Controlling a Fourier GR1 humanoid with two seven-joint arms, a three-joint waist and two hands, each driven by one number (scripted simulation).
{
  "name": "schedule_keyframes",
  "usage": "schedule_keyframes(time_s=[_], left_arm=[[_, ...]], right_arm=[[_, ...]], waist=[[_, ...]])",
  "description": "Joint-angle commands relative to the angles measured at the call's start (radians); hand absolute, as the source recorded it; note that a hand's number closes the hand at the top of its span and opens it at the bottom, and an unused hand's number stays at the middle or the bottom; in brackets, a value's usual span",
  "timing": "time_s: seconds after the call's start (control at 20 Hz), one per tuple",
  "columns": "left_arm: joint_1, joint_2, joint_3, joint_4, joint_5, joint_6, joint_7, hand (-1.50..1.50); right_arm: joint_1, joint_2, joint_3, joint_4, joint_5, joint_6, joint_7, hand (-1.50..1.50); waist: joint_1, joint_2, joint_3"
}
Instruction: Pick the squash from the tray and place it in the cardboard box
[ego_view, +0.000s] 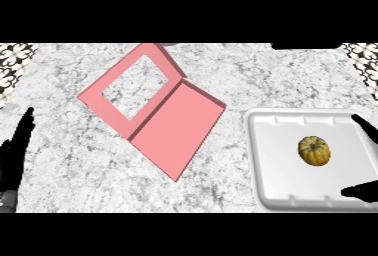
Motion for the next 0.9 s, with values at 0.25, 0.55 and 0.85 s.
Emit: schedule_keyframes(time_s=[0.25, 0.55, 0.85], left_arm=[[-0.104, 0.009, 0.006, 0.039, -0.008, -0.050, 0.051, 0.00], [-0.078, -0.015, -0.002, 0.049, -0.026, -0.054, 0.009, 0.00], [-0.127, -0.052, -0.015, 0.072, -0.069, -0.025, 0.046, 0.00]], right_arm=[[-0.051, -0.236, 0.076, -0.028, 0.223, 0.171, 0.126, -1.50], [-0.263, -0.214, 0.178, -0.023, 0.213, 0.470, 0.351, -1.50], [-0.372, -0.122, 0.270, 0.032, 0.250, 0.683, 0.501, -1.50]], waist=[[0.034, 0.006, 0.001], [0.066, 0.006, 0.001], [0.043, 0.003, 0.002]])
